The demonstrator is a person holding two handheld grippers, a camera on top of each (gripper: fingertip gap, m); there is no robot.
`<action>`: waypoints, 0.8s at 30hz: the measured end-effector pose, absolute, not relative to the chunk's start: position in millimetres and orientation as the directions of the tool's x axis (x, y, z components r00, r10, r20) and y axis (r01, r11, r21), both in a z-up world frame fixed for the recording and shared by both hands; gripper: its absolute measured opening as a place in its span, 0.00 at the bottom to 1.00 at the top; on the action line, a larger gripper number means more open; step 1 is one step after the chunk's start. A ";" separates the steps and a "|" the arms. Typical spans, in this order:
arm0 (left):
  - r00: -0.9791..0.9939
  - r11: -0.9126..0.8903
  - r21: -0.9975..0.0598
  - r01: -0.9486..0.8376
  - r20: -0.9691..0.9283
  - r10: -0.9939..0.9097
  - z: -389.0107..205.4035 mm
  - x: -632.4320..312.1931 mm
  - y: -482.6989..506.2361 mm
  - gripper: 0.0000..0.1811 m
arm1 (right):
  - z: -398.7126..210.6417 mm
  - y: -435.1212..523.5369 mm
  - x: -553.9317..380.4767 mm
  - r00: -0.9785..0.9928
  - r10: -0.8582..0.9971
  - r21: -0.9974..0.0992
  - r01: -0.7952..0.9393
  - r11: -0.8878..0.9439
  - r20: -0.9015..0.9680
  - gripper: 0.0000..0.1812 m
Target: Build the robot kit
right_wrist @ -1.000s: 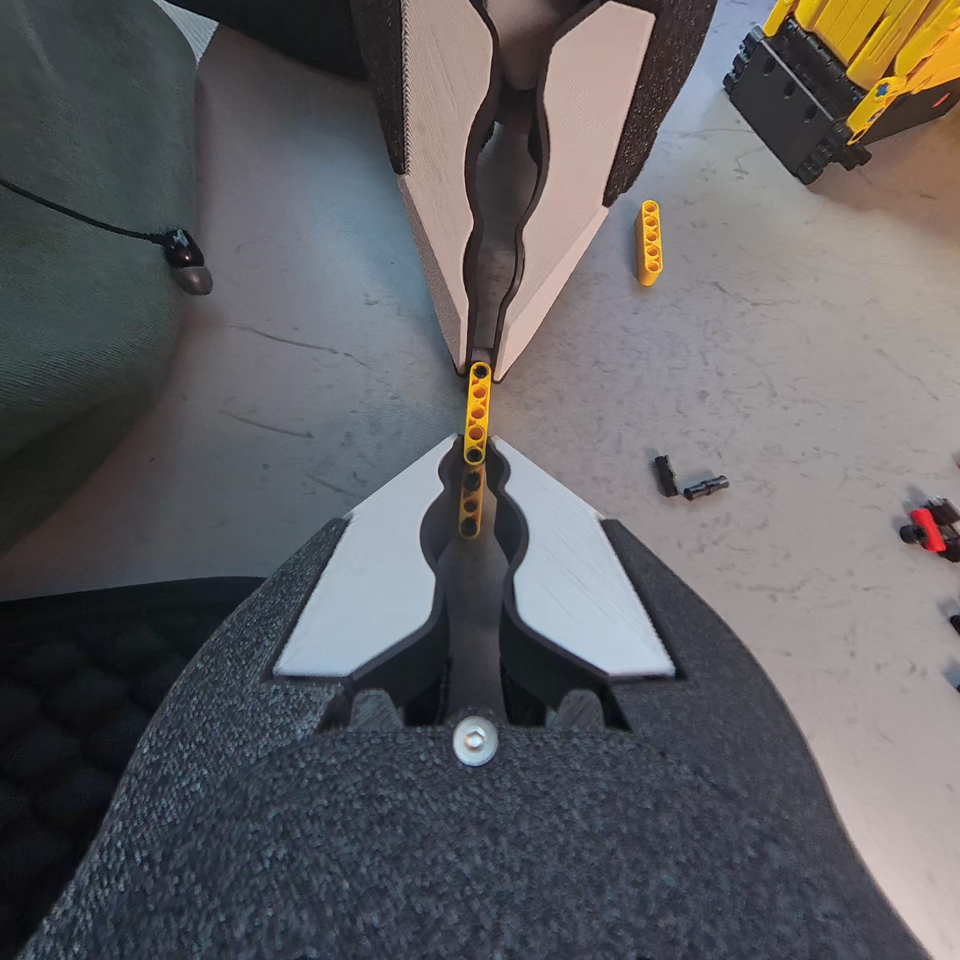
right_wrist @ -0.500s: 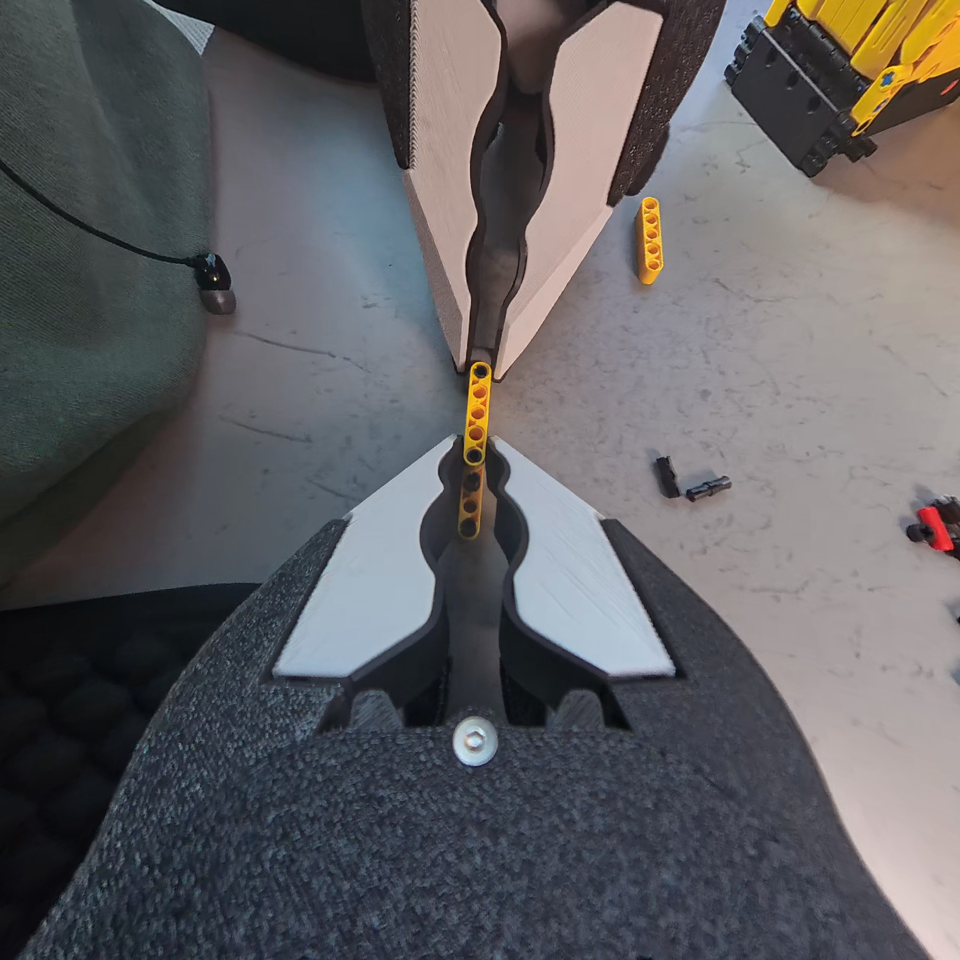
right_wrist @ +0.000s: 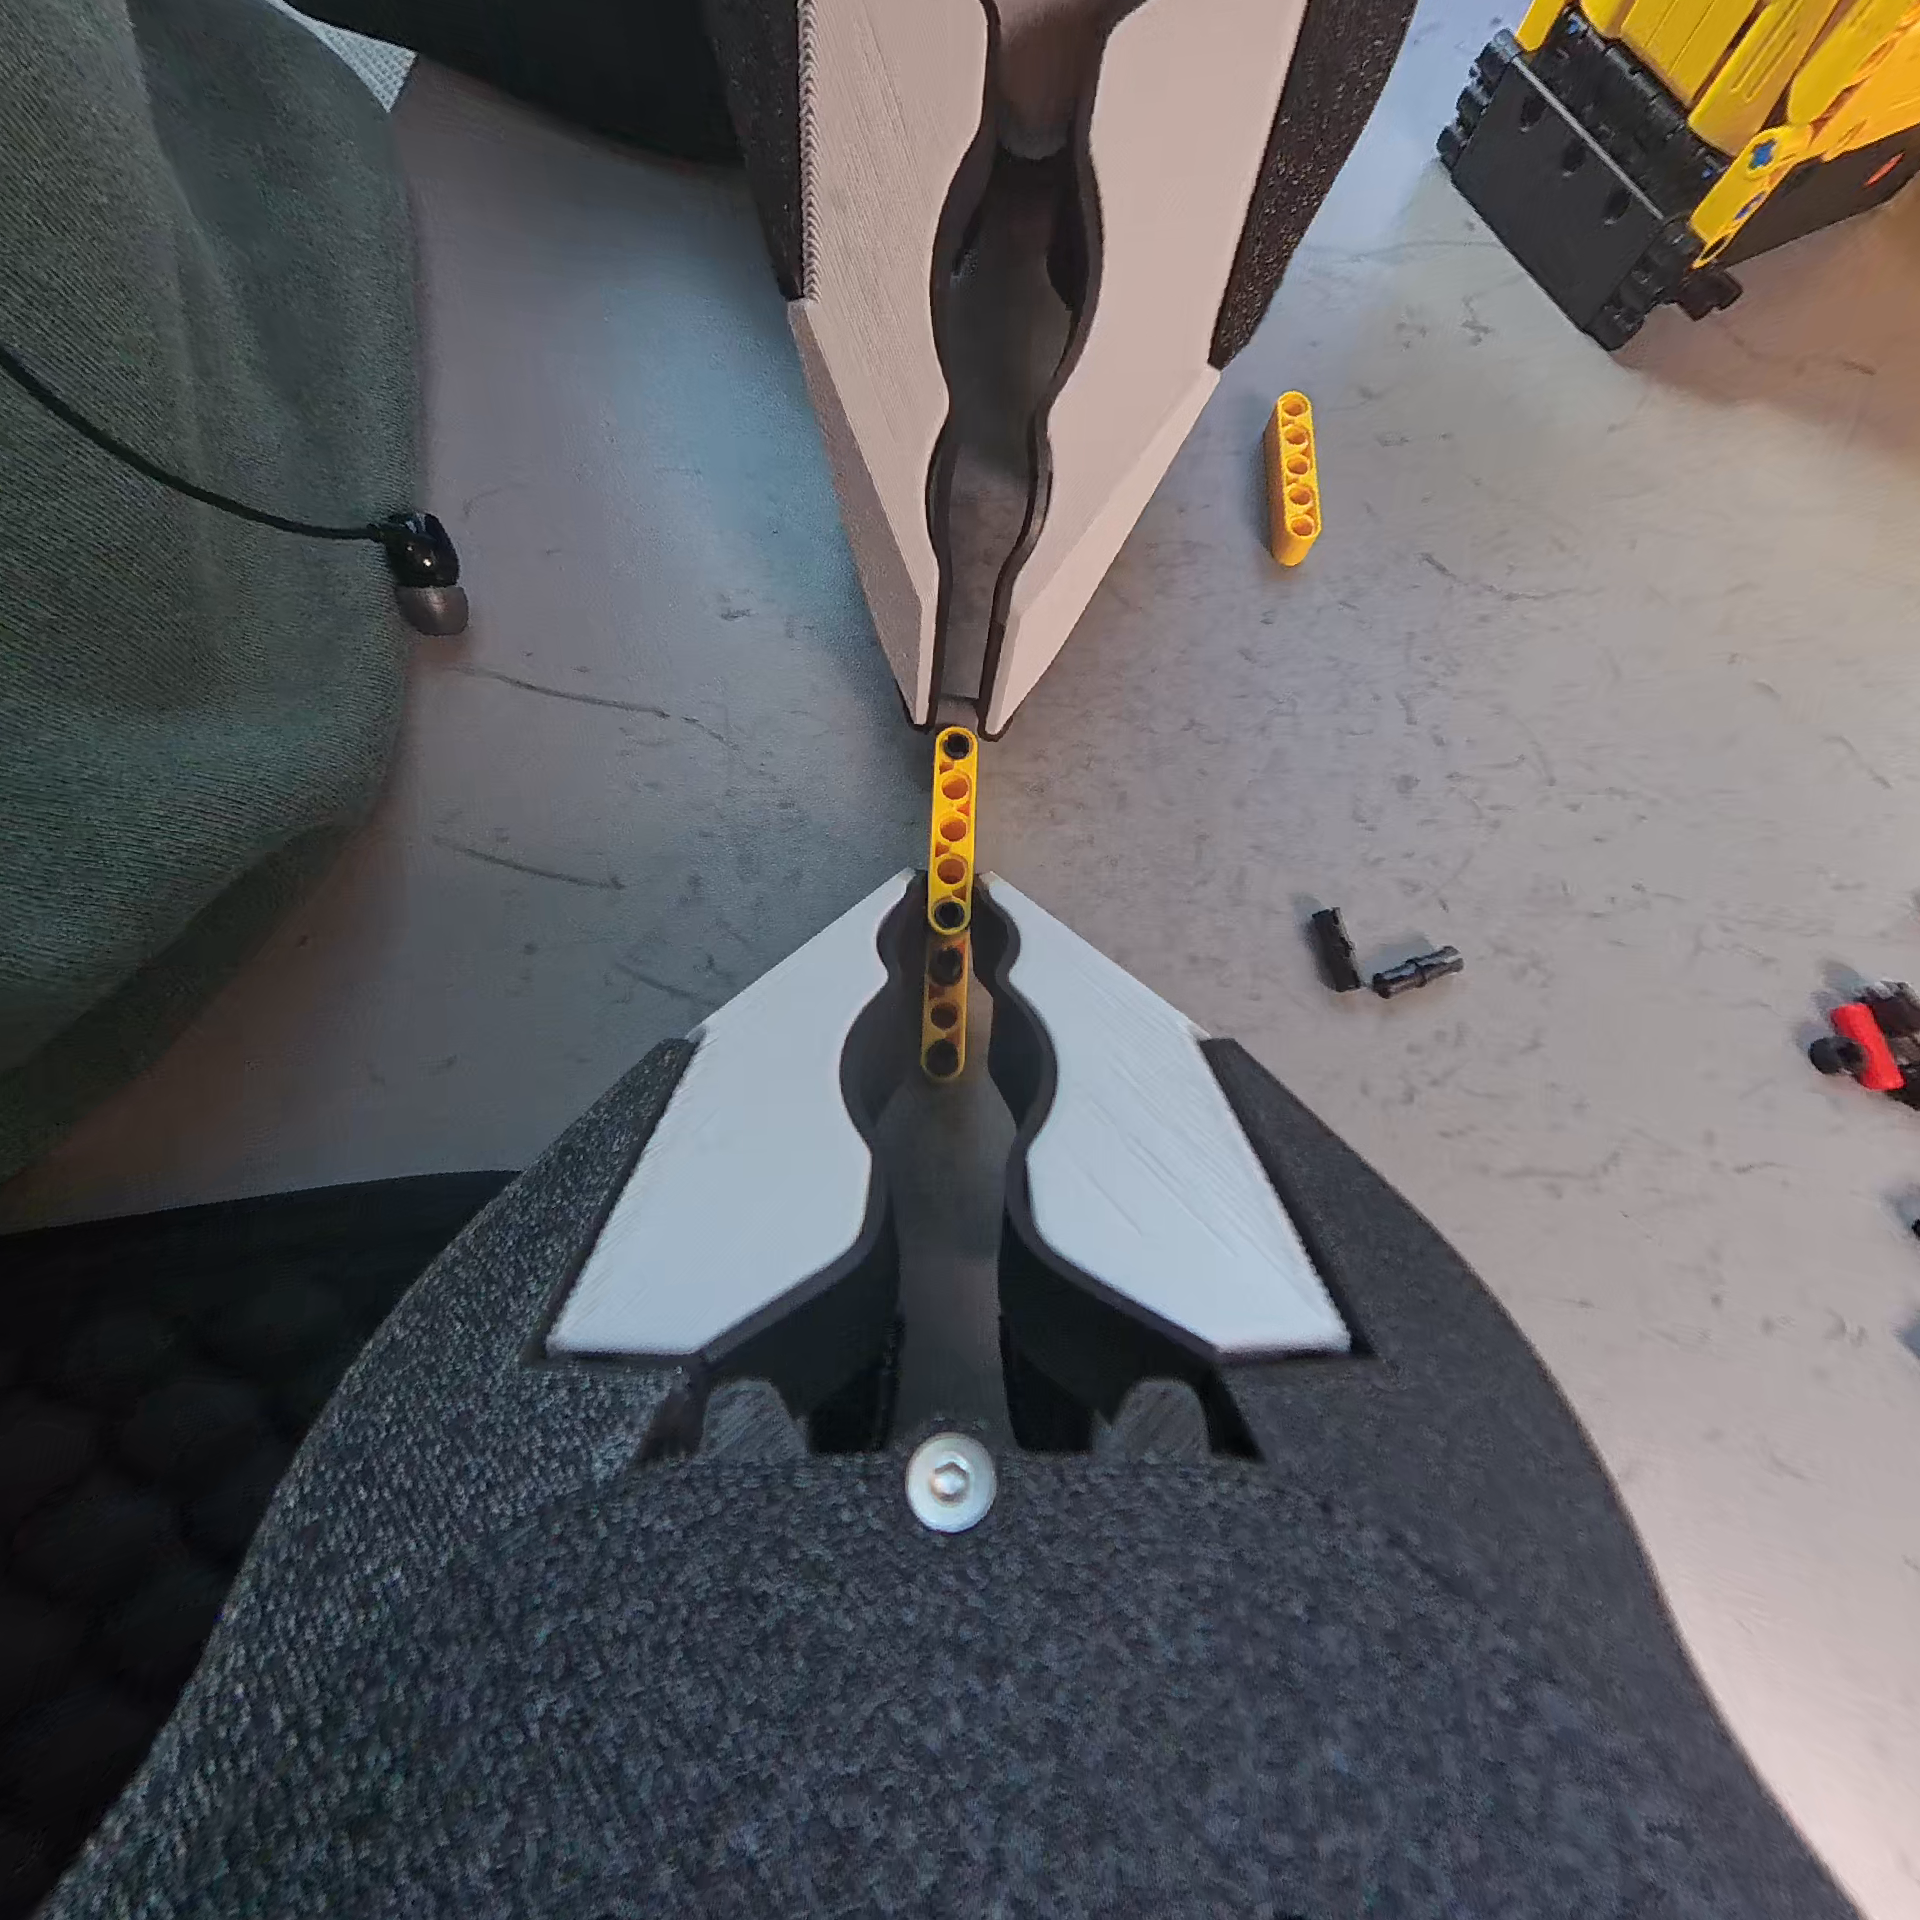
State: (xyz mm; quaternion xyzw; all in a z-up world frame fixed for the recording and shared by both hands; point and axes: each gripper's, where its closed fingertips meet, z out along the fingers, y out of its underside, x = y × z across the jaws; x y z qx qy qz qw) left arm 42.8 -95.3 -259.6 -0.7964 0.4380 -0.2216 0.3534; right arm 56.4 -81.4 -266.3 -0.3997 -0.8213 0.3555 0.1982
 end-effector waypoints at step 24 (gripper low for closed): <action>0.581 -0.408 -0.757 -0.510 0.047 -0.813 -260.2 46.7 -94.7 0.03 | -266.4 -81.7 56.8 -0.597 0.802 -0.742 0.524 0.419 0.031 0.04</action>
